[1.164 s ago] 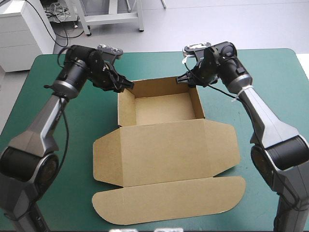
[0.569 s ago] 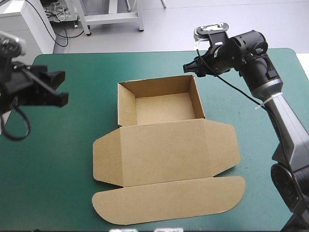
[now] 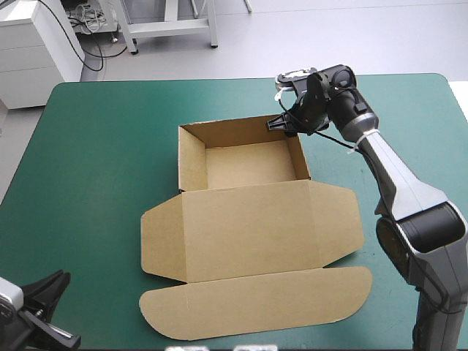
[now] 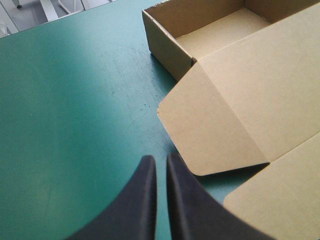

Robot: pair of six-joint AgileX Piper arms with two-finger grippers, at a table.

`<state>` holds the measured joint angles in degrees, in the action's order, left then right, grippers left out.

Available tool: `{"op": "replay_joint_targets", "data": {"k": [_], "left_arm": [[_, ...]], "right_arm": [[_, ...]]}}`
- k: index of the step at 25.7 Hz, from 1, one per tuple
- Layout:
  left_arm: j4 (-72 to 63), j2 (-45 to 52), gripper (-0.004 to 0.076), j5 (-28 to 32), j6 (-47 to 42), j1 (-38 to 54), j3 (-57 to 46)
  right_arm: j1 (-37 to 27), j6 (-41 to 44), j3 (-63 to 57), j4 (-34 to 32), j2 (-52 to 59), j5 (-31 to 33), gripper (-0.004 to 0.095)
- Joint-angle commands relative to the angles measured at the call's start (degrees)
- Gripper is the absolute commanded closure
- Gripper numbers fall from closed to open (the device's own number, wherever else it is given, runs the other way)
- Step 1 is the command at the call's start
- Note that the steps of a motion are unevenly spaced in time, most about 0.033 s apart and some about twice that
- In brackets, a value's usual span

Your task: Fold the box

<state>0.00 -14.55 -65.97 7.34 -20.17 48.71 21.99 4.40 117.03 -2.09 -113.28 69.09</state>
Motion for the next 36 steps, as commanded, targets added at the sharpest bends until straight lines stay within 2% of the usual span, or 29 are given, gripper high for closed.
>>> {"op": "replay_joint_targets", "data": {"k": [1,5,7,8,9,10,14,16,19,20,26,31,36], "left_arm": [[-0.4,6.9,0.0731,8.8,0.0,-0.2,-8.4],[-5.2,15.1,0.0731,12.6,0.0,-0.2,-18.5],[-5.5,16.2,0.0731,13.7,0.0,-0.2,-18.1],[-5.5,15.9,0.0731,14.3,0.0,-0.2,-18.3],[-5.5,15.9,0.0731,14.4,0.0,-0.2,-18.4],[-5.5,15.9,0.0731,14.4,0.0,-0.2,-18.4],[-5.5,15.9,0.0731,14.4,0.2,-0.2,-18.4],[-5.5,15.9,0.0731,14.4,0.2,-0.2,-18.4],[-5.5,15.9,0.0731,14.4,0.2,-0.2,-18.4],[-5.5,15.9,0.0731,14.4,-0.1,-0.2,-18.4],[-5.5,15.9,0.0731,14.4,-0.1,-0.2,-18.4],[-5.5,15.9,0.0731,14.4,-0.1,-0.2,-18.4],[-5.5,15.9,0.0731,14.4,-0.1,-0.2,-18.4]], "right_arm": [[-0.5,-0.9,1.2,-1.0,0.1,-2.1,0.0420],[-0.5,-0.9,1.2,-2.4,-4.4,-2.1,0.0433],[-0.5,0.0,1.2,-4.1,-5.4,-2.1,0.0538],[-0.5,-0.1,1.2,-5.6,-5.7,-2.1,0.0688],[-0.5,-0.1,1.2,-6.6,-5.8,-2.1,0.0775],[-0.8,-0.1,1.2,-8.6,-5.8,-2.1,0.0911],[-3.6,0.0,1.7,-15.3,-5.4,-2.1,0.0930],[-7.9,-0.3,1.9,-18.7,-5.1,-2.1,0.0930],[-15.4,-0.9,2.1,-18.7,-5.1,-2.1,0.0930],[-19.8,-1.7,2.1,-18.1,-5.1,-2.1,0.0930],[-32.3,-2.4,2.1,-18.0,-5.1,-2.1,0.0930],[-40.1,-3.1,2.1,-18.0,-5.1,-3.0,0.0930],[-45.7,-3.1,2.1,-14.3,-5.1,-4.9,0.0930]]}}
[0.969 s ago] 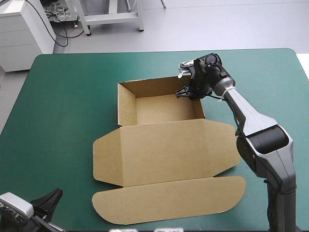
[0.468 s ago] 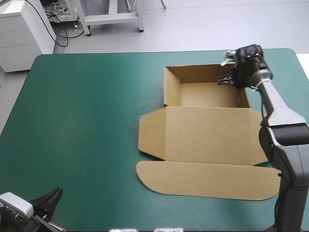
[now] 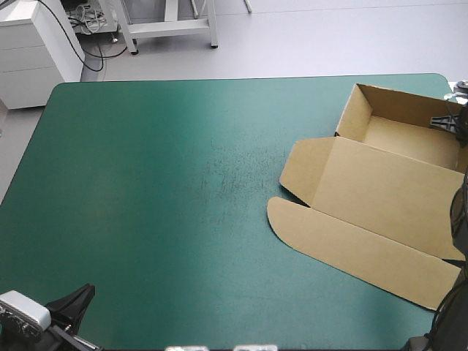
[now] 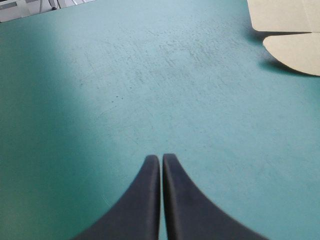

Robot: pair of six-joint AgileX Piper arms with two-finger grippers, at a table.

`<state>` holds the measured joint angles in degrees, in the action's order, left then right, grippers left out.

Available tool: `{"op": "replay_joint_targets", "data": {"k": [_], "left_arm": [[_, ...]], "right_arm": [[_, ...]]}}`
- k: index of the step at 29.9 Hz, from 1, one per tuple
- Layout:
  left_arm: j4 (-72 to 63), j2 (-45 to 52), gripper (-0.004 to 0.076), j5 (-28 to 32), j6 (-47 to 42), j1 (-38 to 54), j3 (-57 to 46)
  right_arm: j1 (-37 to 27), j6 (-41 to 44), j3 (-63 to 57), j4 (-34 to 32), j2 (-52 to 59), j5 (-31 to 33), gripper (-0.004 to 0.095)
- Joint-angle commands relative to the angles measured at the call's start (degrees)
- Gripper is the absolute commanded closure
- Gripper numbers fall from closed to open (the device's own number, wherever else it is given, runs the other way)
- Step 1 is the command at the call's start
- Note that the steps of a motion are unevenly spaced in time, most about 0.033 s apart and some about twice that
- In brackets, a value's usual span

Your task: Fold the box

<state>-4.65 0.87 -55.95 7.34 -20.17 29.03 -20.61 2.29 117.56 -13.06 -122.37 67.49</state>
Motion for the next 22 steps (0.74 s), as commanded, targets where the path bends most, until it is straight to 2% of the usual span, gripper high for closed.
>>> {"op": "replay_joint_targets", "data": {"k": [1,15,22], "left_arm": [[-0.9,0.5,0.0731,4.4,-0.1,-0.2,1.3],[-0.9,0.5,0.0731,4.4,-0.1,-0.2,1.3],[-0.9,0.5,0.0731,4.4,-0.1,-0.2,1.3]], "right_arm": [[-4.0,-1.1,1.6,-2.5,3.9,-3.7,0.0930],[-8.9,-1.7,1.6,0.6,3.8,-7.6,0.0930],[-10.3,-1.8,1.6,7.0,1.4,-7.3,0.0904]]}}
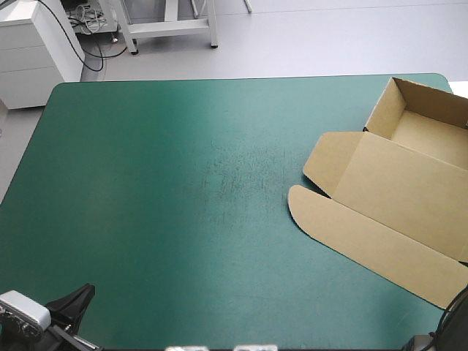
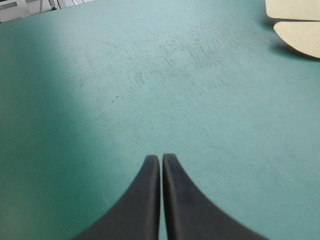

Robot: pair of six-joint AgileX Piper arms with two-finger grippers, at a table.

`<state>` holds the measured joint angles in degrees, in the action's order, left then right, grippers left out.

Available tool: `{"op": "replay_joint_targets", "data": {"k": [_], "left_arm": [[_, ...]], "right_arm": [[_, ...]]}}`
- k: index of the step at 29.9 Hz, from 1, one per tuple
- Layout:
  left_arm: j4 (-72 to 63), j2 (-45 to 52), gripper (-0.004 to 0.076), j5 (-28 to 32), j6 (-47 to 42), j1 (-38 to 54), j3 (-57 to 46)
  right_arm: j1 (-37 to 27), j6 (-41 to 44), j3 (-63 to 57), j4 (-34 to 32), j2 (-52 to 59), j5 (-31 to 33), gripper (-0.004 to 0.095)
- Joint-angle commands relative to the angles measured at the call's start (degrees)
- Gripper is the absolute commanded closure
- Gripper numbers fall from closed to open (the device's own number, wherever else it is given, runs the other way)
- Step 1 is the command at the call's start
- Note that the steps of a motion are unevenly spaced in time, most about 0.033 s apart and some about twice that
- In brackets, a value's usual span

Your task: Fold the box

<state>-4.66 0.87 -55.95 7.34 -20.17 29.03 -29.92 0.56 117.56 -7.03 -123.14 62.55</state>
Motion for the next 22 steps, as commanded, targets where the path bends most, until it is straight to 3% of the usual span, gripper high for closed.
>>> {"op": "replay_joint_targets", "data": {"k": [1,5,10,15,22], "left_arm": [[-0.9,0.5,0.0731,4.4,-0.1,-0.2,1.3],[-0.9,0.5,0.0731,4.4,-0.1,-0.2,1.3],[-0.9,0.5,0.0731,4.4,-0.1,-0.2,1.3],[-0.9,0.5,0.0731,4.4,-0.1,-0.2,1.3],[-0.9,0.5,0.0731,4.4,-0.1,-0.2,1.3]], "right_arm": [[-1.2,-0.6,1.6,2.1,1.5,-2.0,0.0884],[-1.2,-0.9,1.6,3.2,-0.3,-0.5,0.0788],[-1.2,-1.3,1.8,3.5,-0.4,-0.8,0.0597],[-1.2,-1.3,6.3,3.5,-0.4,4.2,0.0421],[-0.9,-1.4,11.9,6.0,4.0,4.5,0.0394]]}}
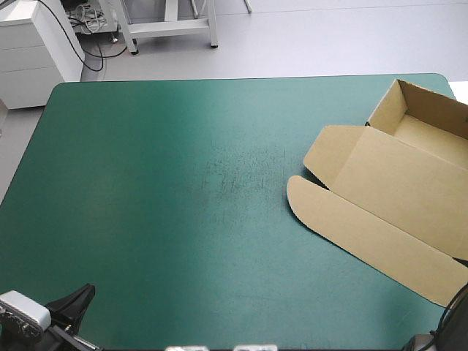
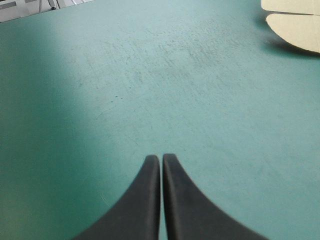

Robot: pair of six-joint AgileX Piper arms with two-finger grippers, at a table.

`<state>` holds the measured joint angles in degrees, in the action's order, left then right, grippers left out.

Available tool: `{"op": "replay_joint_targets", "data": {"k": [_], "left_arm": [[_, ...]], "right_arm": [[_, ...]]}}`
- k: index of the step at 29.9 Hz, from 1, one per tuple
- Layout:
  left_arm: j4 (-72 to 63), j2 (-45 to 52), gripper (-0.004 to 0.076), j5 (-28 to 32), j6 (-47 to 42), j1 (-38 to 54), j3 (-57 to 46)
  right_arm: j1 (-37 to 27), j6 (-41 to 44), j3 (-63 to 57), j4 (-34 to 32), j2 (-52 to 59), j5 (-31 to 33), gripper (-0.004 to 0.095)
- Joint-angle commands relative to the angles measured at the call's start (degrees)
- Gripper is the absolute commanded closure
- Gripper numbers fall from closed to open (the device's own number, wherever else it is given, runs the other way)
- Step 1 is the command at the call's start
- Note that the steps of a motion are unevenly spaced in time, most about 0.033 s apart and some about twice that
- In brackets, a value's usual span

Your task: Fold the box

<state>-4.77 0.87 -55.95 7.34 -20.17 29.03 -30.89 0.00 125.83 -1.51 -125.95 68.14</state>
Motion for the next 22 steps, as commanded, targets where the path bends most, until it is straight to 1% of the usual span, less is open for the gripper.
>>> {"op": "replay_joint_targets", "data": {"k": [1,5,8,9,11,12,16,18,22], "left_arm": [[-0.8,0.5,0.0731,4.4,-0.2,-0.2,1.3],[-0.7,0.5,0.0731,4.4,-0.2,-0.2,1.3],[-0.7,0.5,0.0731,4.4,-0.2,-0.2,1.3],[-0.7,0.5,0.0731,4.4,-0.2,-0.2,1.3],[-0.7,0.5,0.0731,4.4,-0.2,-0.2,1.3],[-0.7,0.5,0.0731,4.4,-0.2,-0.2,1.3],[-0.7,0.5,0.0731,4.4,-0.2,-0.2,1.3],[-0.7,0.5,0.0731,4.4,-0.2,-0.2,1.3],[-0.7,0.5,0.0731,4.4,-0.2,-0.2,1.3]], "right_arm": [[0.0,-0.8,3.9,1.1,8.4,-1.1,0.0394],[2.0,-1.3,3.9,2.4,14.3,-1.1,0.0396],[5.6,-2.6,3.9,2.4,19.6,-1.1,0.0404],[7.4,-3.2,3.9,2.4,21.6,-1.1,0.0420],[11.5,-4.9,3.5,2.5,25.4,-1.1,0.0490],[13.9,-5.7,2.9,2.5,27.3,-1.1,0.0544],[23.4,-8.5,-2.2,2.5,34.2,-1.1,0.0825],[27.8,-8.8,-6.2,2.5,37.4,-1.1,0.0931],[36.6,-9.8,-15.8,2.1,44.1,-1.9,0.0927]]}}
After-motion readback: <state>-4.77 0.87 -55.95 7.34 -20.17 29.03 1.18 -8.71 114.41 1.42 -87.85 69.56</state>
